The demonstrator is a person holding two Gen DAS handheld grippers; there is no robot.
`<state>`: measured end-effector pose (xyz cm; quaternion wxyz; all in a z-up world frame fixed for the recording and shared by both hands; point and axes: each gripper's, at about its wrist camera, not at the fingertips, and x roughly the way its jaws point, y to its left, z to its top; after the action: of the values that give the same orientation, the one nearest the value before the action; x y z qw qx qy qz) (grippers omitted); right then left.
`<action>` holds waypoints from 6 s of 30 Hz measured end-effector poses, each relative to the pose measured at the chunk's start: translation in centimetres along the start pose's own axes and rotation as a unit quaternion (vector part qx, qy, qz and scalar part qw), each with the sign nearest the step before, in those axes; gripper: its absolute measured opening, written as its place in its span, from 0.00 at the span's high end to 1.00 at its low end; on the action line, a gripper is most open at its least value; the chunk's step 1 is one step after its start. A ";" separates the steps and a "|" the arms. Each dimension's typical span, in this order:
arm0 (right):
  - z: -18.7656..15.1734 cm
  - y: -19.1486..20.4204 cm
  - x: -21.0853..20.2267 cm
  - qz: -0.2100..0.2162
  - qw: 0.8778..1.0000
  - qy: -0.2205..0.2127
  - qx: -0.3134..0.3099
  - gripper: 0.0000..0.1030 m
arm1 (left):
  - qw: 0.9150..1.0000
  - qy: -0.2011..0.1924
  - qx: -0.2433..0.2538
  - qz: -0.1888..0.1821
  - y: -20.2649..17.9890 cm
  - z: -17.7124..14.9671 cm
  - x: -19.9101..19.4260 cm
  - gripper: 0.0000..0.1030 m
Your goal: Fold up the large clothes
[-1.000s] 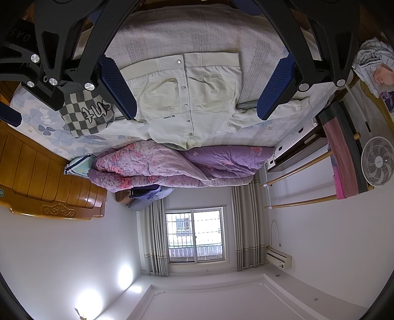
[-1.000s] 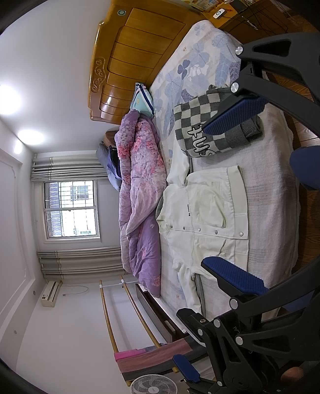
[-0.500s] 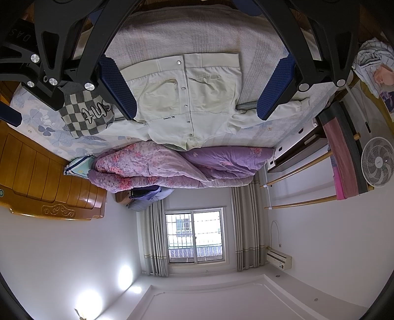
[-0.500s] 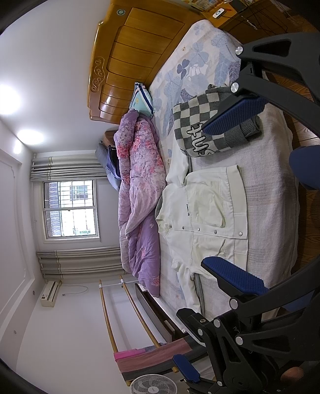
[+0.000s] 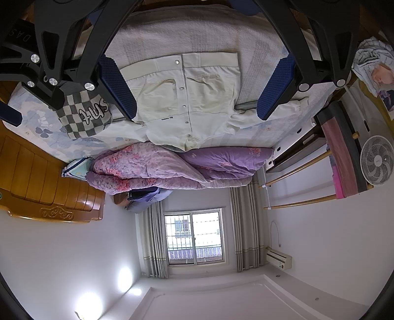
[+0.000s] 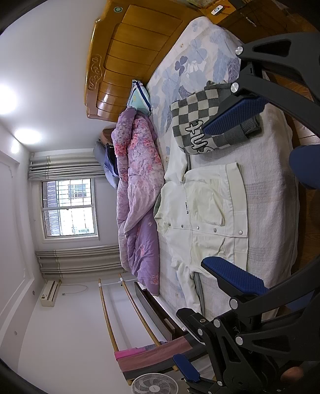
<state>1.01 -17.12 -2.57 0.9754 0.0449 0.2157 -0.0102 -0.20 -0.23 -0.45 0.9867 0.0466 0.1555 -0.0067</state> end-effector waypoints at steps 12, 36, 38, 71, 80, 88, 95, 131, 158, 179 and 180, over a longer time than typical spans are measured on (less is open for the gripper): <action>-0.1 0.0 0.9 -0.003 1.000 0.005 0.002 0.07 | 1.000 0.002 0.000 -0.002 0.4 -0.5 -0.2 0.05; 0.5 0.2 2.1 0.006 1.000 0.014 -0.001 0.07 | 1.000 0.015 0.002 0.006 1.8 -1.2 2.6 0.05; 0.7 0.5 2.8 0.007 1.000 0.017 -0.009 0.07 | 1.000 0.017 0.001 0.008 2.0 -1.3 3.1 0.05; -0.6 3.7 35.2 -0.027 0.988 0.149 -0.035 0.07 | 0.987 0.159 -0.023 0.000 2.6 -5.4 37.7 0.05; -2.3 6.6 45.8 -0.029 0.966 0.257 -0.012 0.07 | 0.958 0.283 -0.048 -0.011 6.6 -8.5 48.4 0.05; 1.9 16.7 49.0 0.009 0.948 0.317 -0.038 0.07 | 0.930 0.350 -0.108 0.007 17.7 -7.0 50.8 0.05; 5.0 25.6 52.4 0.044 0.940 0.334 -0.057 0.08 | 0.908 0.375 -0.182 0.037 31.7 -5.8 51.9 0.05; 0.1 30.8 72.9 0.150 0.883 0.444 0.008 0.93 | 0.782 0.265 -0.518 0.224 60.5 -13.7 49.6 0.86; 8.2 -0.8 71.1 0.058 0.907 0.393 0.144 0.93 | 0.903 0.217 -0.362 -0.081 20.2 8.5 65.5 0.91; 6.6 -38.5 62.9 -0.166 0.859 0.327 0.358 0.84 | 0.893 0.346 -0.245 -0.151 -6.8 -1.7 72.9 0.91; 6.2 -39.4 62.7 -0.177 0.851 0.329 0.369 0.75 | 0.892 0.352 -0.237 -0.154 -7.6 -2.1 73.2 0.91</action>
<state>58.91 -56.93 -26.66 0.7410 0.3634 0.5082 -0.2461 68.57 -7.48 -25.57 0.8355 -0.2143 0.4950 -0.1046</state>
